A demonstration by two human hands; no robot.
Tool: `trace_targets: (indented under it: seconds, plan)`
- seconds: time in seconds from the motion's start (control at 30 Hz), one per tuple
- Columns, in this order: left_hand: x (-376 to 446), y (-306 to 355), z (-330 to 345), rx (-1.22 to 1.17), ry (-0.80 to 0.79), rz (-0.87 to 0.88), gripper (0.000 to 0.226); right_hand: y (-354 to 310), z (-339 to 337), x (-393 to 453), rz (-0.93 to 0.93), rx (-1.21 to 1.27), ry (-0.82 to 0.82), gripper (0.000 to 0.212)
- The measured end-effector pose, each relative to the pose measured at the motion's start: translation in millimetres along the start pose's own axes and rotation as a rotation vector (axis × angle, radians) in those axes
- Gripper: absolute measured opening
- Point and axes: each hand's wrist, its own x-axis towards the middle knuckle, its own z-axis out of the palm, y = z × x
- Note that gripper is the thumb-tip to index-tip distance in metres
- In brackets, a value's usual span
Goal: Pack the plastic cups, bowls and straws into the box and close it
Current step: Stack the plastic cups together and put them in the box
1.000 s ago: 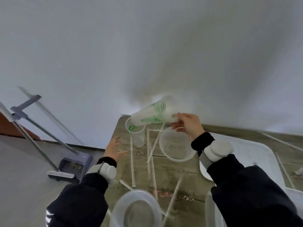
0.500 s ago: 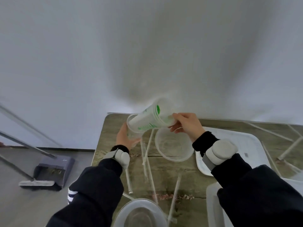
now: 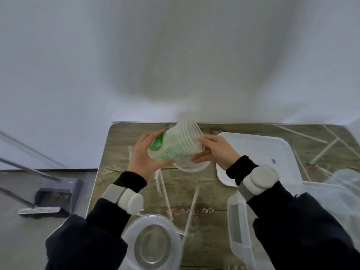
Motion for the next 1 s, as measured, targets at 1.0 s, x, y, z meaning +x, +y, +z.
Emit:
trace_targets:
  seconds: [1.0]
  plan:
    - [-97, 237, 210, -0.059, -0.192, -0.322, 0.022, 52, -295, -181, -0.054, -0.63, 0.001, 0.024]
